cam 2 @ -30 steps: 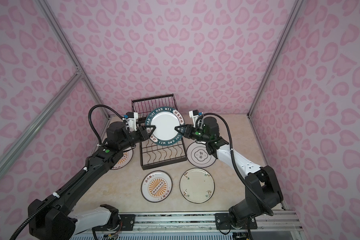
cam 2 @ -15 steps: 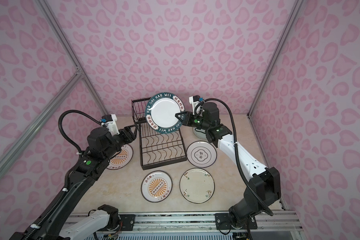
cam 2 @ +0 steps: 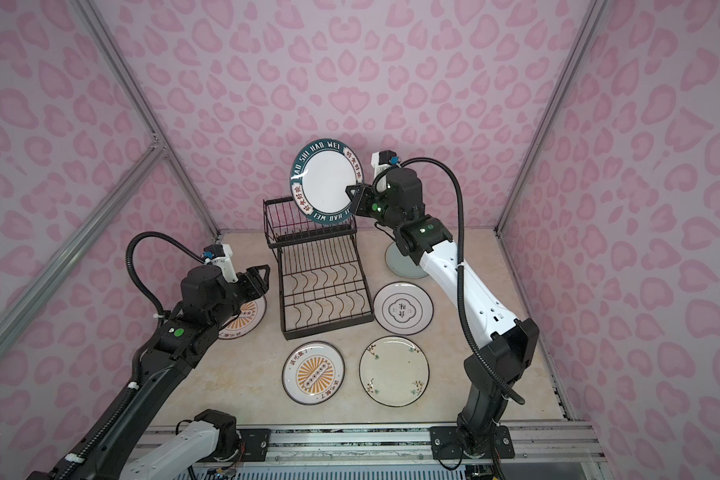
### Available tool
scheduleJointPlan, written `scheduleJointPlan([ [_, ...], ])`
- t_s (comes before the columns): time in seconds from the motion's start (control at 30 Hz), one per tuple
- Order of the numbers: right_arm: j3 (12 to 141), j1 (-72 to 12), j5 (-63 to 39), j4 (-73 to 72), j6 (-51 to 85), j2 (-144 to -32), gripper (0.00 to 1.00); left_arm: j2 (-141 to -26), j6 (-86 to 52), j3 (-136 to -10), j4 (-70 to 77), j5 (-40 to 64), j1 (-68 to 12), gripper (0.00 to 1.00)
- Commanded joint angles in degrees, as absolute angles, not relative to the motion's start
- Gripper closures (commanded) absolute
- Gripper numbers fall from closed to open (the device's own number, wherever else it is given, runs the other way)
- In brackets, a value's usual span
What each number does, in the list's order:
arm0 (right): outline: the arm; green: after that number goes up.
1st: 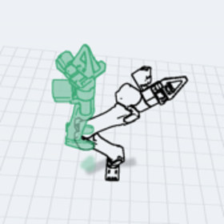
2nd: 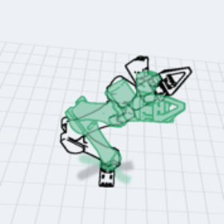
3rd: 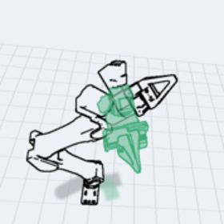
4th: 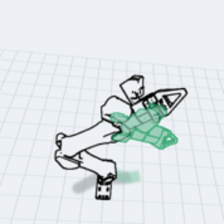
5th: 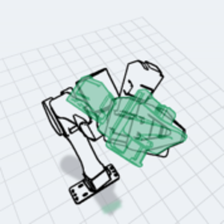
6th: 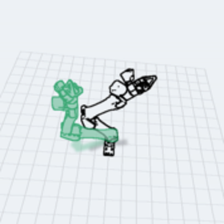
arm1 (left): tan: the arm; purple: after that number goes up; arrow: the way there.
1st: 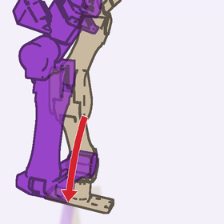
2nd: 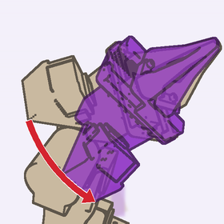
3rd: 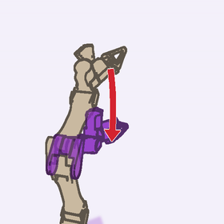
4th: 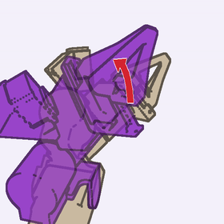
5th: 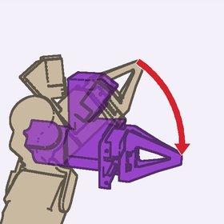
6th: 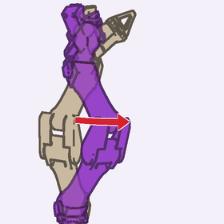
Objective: Load plates into a dish rack
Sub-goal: Place the plate on the dish rack.
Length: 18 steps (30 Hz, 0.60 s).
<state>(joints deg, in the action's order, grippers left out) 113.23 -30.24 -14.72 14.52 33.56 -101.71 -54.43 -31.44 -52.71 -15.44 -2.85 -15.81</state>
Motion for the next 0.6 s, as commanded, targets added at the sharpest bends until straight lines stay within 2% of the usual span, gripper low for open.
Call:
scheduleJointPlan([
  [0.0,117.7,-31.5,-5.9,16.9,30.9,-104.0,1.0,-54.3,-31.5,-51.9,-14.9,-0.7,-15.6,0.37],
  [0.27,132.1,-36.4,13.7,24.0,24.1,-111.7,1.0,-52.4,-32.7,-50.3,-15.0,1.8,-15.4,0.37],
  [0.43,139.7,-38.4,21.9,27.1,21.2,-117.2,1.0,-50.5,-32.7,-49.5,-15.9,1.8,-15.4,0.37],
  [0.57,142.6,-40.1,30.9,26.4,17.5,-120.4,1.0,-48.8,-32.8,-48.8,-16.4,2.4,-15.4,0.37],
])
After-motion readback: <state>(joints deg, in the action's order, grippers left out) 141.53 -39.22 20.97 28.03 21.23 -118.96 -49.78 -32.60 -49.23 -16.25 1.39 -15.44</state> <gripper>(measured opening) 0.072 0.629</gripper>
